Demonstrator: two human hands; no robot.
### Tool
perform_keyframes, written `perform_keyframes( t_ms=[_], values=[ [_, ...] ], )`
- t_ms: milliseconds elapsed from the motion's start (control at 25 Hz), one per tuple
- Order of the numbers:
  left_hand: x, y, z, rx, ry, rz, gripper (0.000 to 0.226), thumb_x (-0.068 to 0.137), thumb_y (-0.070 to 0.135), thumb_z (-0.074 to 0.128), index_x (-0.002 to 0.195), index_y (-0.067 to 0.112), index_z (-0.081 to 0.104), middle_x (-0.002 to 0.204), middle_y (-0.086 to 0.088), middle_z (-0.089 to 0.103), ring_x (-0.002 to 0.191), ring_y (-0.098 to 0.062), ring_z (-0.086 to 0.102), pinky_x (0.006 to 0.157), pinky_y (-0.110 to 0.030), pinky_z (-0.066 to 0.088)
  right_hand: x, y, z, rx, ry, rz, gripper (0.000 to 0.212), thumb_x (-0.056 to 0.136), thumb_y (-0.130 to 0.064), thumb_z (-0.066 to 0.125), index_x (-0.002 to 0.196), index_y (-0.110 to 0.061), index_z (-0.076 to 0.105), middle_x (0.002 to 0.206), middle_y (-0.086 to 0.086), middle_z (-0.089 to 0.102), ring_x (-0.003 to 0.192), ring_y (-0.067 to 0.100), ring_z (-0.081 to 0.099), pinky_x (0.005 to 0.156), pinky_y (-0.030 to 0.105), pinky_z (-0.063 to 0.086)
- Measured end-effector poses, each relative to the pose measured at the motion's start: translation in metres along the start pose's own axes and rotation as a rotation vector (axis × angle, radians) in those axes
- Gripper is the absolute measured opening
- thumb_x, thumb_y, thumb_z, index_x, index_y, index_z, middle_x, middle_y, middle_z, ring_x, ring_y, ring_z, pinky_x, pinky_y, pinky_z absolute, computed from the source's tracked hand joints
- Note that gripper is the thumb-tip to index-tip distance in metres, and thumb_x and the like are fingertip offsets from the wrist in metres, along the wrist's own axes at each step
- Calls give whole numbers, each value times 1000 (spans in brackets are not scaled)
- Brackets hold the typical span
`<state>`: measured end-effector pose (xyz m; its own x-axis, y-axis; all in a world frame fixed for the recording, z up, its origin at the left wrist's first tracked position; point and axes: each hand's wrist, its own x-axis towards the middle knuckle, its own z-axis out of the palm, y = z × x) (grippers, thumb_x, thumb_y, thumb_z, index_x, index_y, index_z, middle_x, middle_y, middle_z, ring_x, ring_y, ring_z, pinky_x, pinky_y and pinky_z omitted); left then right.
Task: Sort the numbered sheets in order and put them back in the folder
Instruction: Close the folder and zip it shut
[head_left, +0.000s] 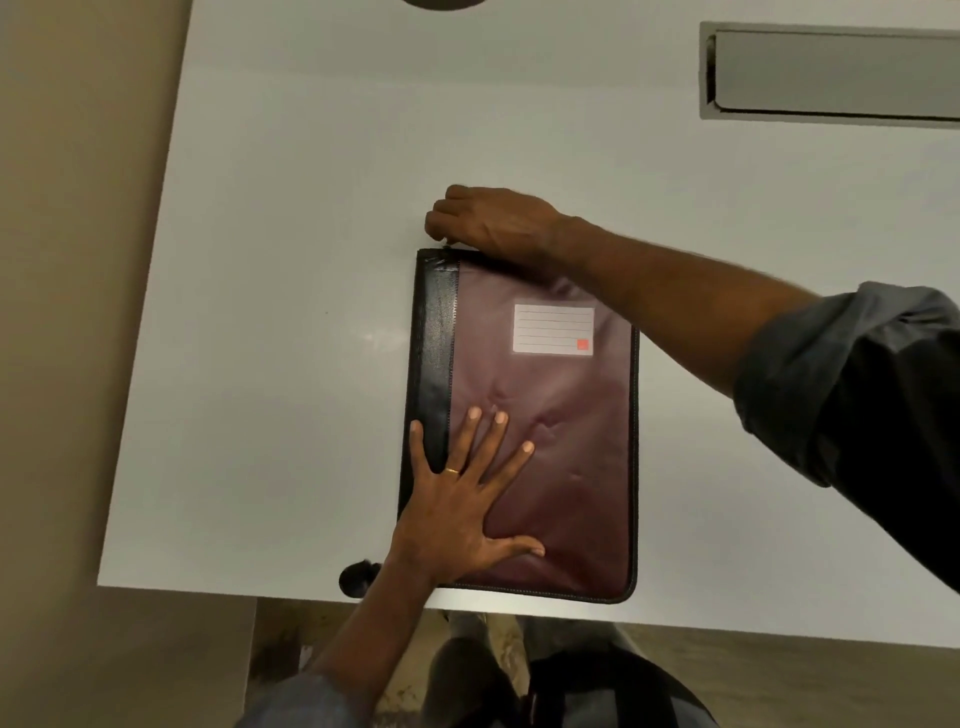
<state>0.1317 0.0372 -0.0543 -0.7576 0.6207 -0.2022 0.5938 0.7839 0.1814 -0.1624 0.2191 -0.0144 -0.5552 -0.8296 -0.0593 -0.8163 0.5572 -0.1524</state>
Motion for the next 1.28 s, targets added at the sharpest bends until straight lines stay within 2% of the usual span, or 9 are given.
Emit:
perform_keyframes(
  t_ms=[120, 200, 320, 440, 560, 680, 800, 1000, 1280],
  values=[
    [-1, 0, -1, -4, 12, -4, 109, 77, 98, 33, 163, 34, 15, 172, -6, 3, 158, -33, 0, 108, -82, 10, 22, -8, 8, -2, -8, 13, 20, 102, -11, 36, 111, -8, 54, 107, 10, 60, 102, 28, 52, 72, 34, 39],
    [-1, -1, -1, -7, 6, -8, 108, 77, 97, 32, 163, 34, 14, 172, -6, 2, 158, -33, -1, 108, -82, 10, 20, -8, 14, 60, 18, 86, 17, 102, -8, 43, 114, -10, 54, 109, 10, 60, 104, 28, 54, 74, 39, 46],
    [-2, 0, 0, 10, 16, -10, 103, 81, 95, 31, 163, 35, 13, 172, -5, 1, 158, -31, -2, 110, -80, 9, 2, -19, 24, 278, 156, 373, 33, 97, -6, 47, 128, -12, 56, 125, 10, 61, 112, 30, 59, 88, 45, 52],
    [-3, 2, -9, 1, 45, -35, 86, 92, 83, 32, 162, 36, 16, 172, -3, 3, 159, -28, -1, 112, -78, 8, -62, -50, 37, 433, 381, 720, 39, 95, -12, 59, 133, -4, 59, 139, 17, 58, 125, 37, 55, 108, 40, 41],
    [-3, 4, -8, -39, 88, -70, 71, 101, 67, 36, 162, 33, 21, 172, -1, 7, 159, -24, 2, 117, -72, 12, -168, -107, 46, 515, 440, 974, 53, 95, -22, 65, 143, -6, 50, 149, 15, 48, 135, 33, 45, 115, 38, 34],
    [-4, 3, -9, -425, 301, -362, 62, 103, 43, 54, 158, 22, 34, 168, 1, 24, 156, -20, 17, 125, -52, 23, -232, -176, 48, 760, 517, 1244, 60, 92, -20, 75, 145, -11, 47, 141, 8, 52, 123, 22, 54, 98, 27, 48],
    [-5, -7, -21, -788, 436, -692, 56, 102, 28, 59, 154, 19, 38, 156, 0, 39, 143, -19, 34, 118, -41, 37, -245, -225, 45, 957, 448, 1445, 45, 92, -21, 75, 134, -16, 60, 118, -2, 67, 103, 15, 66, 91, 26, 56],
    [0, -42, -51, -930, 281, -800, 43, 98, 18, 66, 140, 9, 57, 133, -11, 63, 119, -26, 61, 94, -27, 45, -238, -242, 42, 982, 508, 1588, 34, 91, -17, 75, 125, -15, 68, 108, -1, 73, 96, 14, 68, 96, 35, 56],
    [-12, -94, -66, -1126, 135, -865, 46, 92, 19, 74, 136, 13, 63, 129, -6, 69, 116, -26, 66, 105, -44, 52, -212, -261, 8, 1021, 597, 1594, 24, 85, -12, 80, 106, -20, 73, 93, -1, 74, 90, 15, 71, 87, 33, 58]
  ],
)
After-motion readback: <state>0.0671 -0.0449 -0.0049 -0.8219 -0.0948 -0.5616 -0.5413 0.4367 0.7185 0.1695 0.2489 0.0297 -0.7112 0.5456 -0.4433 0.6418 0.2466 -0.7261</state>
